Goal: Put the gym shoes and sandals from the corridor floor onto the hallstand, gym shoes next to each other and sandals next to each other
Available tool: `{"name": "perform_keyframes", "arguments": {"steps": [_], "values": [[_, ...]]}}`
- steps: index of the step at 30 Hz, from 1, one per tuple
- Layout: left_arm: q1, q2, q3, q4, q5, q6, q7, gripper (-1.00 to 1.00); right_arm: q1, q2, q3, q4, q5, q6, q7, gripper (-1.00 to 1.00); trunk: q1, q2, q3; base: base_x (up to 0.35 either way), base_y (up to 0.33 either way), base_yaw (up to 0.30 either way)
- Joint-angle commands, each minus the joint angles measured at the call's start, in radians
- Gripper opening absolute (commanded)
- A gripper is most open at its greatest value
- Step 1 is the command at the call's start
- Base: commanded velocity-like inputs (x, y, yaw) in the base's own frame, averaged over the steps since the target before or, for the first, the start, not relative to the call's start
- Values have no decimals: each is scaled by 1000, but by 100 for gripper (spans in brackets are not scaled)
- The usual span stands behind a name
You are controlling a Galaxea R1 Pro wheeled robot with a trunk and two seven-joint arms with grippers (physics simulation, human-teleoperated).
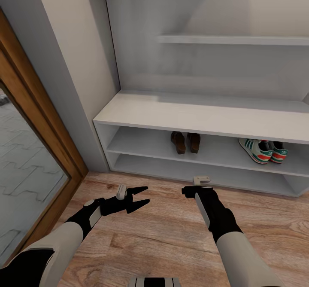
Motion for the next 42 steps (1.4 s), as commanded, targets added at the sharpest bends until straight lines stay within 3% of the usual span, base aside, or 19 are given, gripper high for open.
{"name": "perform_keyframes", "arguments": {"steps": [1, 12, 42], "values": [[-1, 1, 1, 1, 1, -10, -2, 100, 2, 2, -1, -1, 6, 5, 0, 100, 0, 0, -1, 0, 0, 0], [-1, 2, 1, 1, 0, -10, -2, 100, 7, 1, 0, -3, 6, -49, 3, 100, 0, 0, -1, 0, 0, 0], [-1, 2, 1, 1, 0, -10, -1, 100, 7, 2, 5, -3, 7, -64, 2, 100, -14, 7, 130, 0, 0, 0]]}}
